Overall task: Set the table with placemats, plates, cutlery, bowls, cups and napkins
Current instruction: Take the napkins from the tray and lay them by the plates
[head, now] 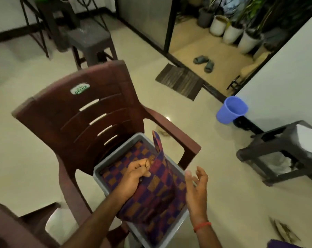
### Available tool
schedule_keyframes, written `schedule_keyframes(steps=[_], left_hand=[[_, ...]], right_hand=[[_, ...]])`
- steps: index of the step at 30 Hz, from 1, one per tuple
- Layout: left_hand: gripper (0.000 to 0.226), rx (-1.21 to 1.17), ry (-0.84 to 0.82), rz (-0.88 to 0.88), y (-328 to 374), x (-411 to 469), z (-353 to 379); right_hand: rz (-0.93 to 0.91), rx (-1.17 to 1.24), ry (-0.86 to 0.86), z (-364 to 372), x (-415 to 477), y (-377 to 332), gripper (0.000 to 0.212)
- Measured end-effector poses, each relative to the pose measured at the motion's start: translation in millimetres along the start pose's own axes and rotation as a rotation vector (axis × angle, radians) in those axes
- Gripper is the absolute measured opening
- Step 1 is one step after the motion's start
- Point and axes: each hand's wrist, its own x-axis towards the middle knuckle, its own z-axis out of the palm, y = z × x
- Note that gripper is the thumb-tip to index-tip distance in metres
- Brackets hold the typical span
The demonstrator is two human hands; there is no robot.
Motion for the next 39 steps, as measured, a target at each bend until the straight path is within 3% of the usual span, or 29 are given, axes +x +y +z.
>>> schedule_keyframes(steps=[3, 6, 9, 14, 17, 21, 25, 27, 29, 32, 35, 37, 39], left_hand=[[0.026, -0.111, -0.051, -0.004, 28, -18, 12], [0.038, -0.165, -0.123, 0.002, 58, -37, 19], [0.047, -0.167, -0.180, 0.046, 81, -55, 20], [0.080, -0.084, -0.111, 0.011, 113, -87, 27], [0.066, 0.006, -0.105, 0.019, 119, -99, 35], [0.018, 0.314, -0.174, 0.134, 118, -108, 51], [0.041, 0.552, -0.234, 0.365, 121, -111, 67], [0.036, 0.631, -0.273, 0.424, 123, -112, 76], [0.024, 0.607, -0.341, 0.436, 123, -114, 86], [0.016, 0.435, -0.414, 0.356, 123, -124, 103], [0.011, 0.310, -0.390, 0.301, 117, -133, 119], [0.013, 0.172, -0.357, 0.236, 113, -138, 129], [0.020, 0.090, -0.361, 0.144, 113, -142, 142]], right_hand=[[0.376, 0.310, -0.078, -14, -18, 11, 0.067], [0.448, 0.531, -0.238, -23, -45, 6, 0.078], [0.350, 0.651, -0.181, -38, -82, -29, 0.057], [-0.001, 0.564, 0.006, -84, -124, -59, 0.073], [-0.101, 0.491, 0.079, -111, -142, -65, 0.050], [-0.174, 0.427, 0.084, -149, -171, -64, 0.076], [-0.171, 0.143, 0.120, -180, -203, -62, 0.070], [-0.181, 0.030, 0.159, -194, -220, -62, 0.068], [-0.196, -0.072, 0.214, -207, -236, -62, 0.061], [-0.242, -0.273, 0.269, -224, -255, -63, 0.030], [-0.282, -0.392, 0.338, -235, -269, -59, 0.017], [-0.311, -0.202, 0.385, -238, -277, -54, 0.023], [-0.302, 0.231, 0.401, -229, -285, -51, 0.035]])
